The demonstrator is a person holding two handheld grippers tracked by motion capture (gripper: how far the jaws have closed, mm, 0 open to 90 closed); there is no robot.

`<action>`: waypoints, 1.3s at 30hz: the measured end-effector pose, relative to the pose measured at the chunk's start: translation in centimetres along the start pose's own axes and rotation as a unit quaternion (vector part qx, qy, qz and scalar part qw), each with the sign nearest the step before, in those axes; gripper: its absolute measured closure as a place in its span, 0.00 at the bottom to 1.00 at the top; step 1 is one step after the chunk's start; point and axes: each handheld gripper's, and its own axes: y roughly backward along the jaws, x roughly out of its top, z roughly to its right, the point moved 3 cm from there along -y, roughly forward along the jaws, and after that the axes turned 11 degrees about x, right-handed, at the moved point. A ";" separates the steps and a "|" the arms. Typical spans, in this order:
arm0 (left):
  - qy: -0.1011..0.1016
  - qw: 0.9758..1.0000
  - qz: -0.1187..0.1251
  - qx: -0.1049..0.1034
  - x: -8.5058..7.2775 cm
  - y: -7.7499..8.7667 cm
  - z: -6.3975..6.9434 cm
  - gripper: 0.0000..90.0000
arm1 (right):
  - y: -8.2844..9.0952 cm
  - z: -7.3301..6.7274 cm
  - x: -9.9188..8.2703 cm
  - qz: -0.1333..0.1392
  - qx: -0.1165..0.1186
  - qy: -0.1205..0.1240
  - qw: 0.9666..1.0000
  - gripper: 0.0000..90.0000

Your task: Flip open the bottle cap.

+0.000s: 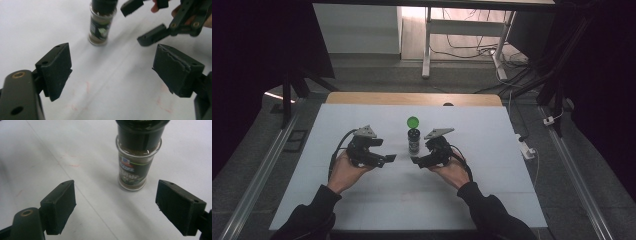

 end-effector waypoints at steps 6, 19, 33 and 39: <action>0.008 1.000 -0.001 -0.003 -1.0 1.4 0.3 0.11 | 1.2 -1.1 -0.3 0.002 0.007 -0.001 1.000 0.16; 0.028 1.000 0.005 0.011 -4.5 5.9 0.7 0.00 | 4.9 -3.1 -2.7 -0.003 0.015 -0.014 1.000 0.03; 0.043 0.998 0.015 0.032 -8.6 9.6 1.4 0.00 | 10.0 -4.0 -5.9 0.012 0.005 -0.026 1.000 0.00; 0.051 0.998 0.019 0.044 -10.1 11.0 1.5 0.00 | 12.1 -3.9 -7.3 0.027 -0.018 -0.036 0.999 0.00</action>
